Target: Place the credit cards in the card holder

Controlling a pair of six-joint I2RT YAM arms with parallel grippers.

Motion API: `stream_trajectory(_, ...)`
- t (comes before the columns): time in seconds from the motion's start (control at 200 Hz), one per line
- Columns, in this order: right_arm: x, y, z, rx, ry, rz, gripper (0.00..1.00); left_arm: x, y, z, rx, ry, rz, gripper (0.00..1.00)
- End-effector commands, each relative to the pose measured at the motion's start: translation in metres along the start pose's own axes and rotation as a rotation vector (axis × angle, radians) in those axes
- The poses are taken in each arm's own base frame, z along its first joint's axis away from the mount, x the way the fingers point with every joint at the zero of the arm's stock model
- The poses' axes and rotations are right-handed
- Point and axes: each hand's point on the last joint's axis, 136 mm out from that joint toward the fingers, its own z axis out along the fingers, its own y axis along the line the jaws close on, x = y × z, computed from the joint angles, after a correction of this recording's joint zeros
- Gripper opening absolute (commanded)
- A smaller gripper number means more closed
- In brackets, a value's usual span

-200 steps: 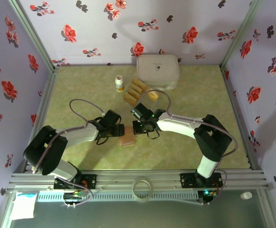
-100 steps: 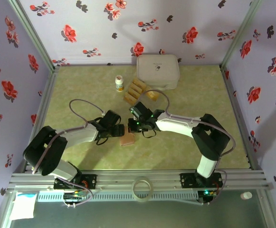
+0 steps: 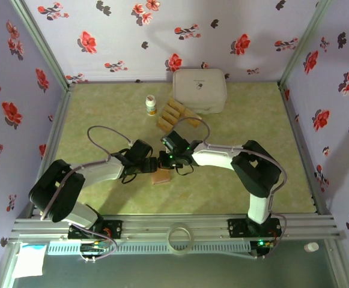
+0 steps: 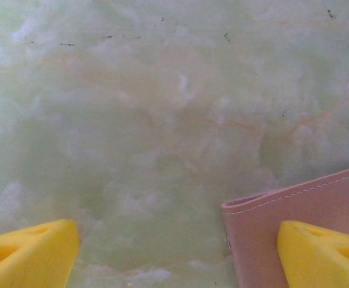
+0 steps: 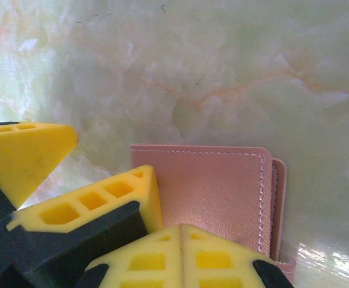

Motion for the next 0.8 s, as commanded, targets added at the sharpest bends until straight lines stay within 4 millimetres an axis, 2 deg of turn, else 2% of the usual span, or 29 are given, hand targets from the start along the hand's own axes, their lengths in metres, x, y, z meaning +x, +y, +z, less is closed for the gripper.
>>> stream_trajectory(0.0, 0.006, 0.000, 0.008, -0.011, 0.019, 0.015, 0.00, 0.036, 0.016, 0.005, -0.044, 0.116, 0.036, 0.87)
stream_trajectory(0.325, 0.025, -0.020, 0.021, 0.020, 0.048, 0.041, 0.00, 0.037, 0.017, 0.005, -0.046, 0.118, 0.031, 0.87)
stream_trajectory(0.42, 0.026, -0.020, 0.023, 0.014, 0.048, 0.045, 0.00, 0.034, 0.017, 0.003, -0.048, 0.109, 0.037, 0.87)
stream_trajectory(0.655, 0.019, -0.013, 0.017, 0.009, 0.034, 0.029, 0.00, 0.006, 0.010, -0.025, -0.021, 0.060, 0.081, 0.91)
stream_trajectory(0.795, 0.010, -0.006, 0.009, 0.005, 0.015, 0.017, 0.00, 0.005, 0.004, -0.040, 0.019, 0.052, 0.093, 0.91)
